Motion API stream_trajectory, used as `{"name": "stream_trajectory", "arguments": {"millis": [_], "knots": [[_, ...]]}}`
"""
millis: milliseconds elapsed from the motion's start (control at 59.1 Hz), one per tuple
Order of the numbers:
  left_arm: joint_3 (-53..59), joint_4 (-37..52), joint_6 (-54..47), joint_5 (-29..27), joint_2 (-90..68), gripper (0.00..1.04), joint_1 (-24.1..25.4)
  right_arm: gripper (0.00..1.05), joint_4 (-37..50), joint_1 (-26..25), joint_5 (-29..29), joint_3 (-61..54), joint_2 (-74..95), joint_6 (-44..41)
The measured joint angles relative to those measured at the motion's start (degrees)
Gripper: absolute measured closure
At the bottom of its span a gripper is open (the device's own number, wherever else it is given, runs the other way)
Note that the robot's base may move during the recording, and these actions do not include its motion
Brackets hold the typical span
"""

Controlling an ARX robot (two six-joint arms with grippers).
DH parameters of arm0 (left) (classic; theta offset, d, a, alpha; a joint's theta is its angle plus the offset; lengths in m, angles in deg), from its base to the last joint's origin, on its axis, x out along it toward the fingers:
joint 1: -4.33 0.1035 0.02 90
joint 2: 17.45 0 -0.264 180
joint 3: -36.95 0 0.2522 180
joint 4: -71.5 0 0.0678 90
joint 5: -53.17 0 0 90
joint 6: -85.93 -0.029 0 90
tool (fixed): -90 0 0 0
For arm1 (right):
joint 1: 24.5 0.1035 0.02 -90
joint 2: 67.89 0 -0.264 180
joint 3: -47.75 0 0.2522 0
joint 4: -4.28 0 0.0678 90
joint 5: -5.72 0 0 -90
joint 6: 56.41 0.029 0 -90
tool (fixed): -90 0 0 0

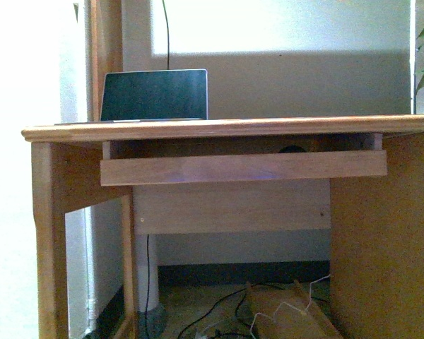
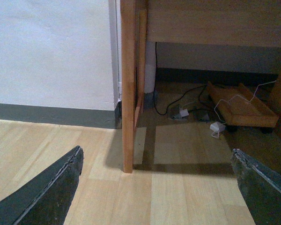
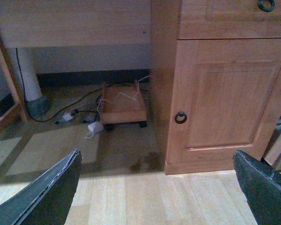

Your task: Place mouse

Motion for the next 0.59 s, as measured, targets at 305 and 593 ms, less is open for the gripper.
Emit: {"name": "stream_trajectory", "arguments": {"millis": [305,593], "knots": [[0.0,0.0,0.0,0.0,0.1,0.08,0.0,0.07,0.0,0.0,0.0,0.0,0.0,0.0],[0.0,0.0,0.0,0.0,0.0,0.08,0.0,0.07,0.0,0.0,-0.1,0.0,0.0,0.0]]}}
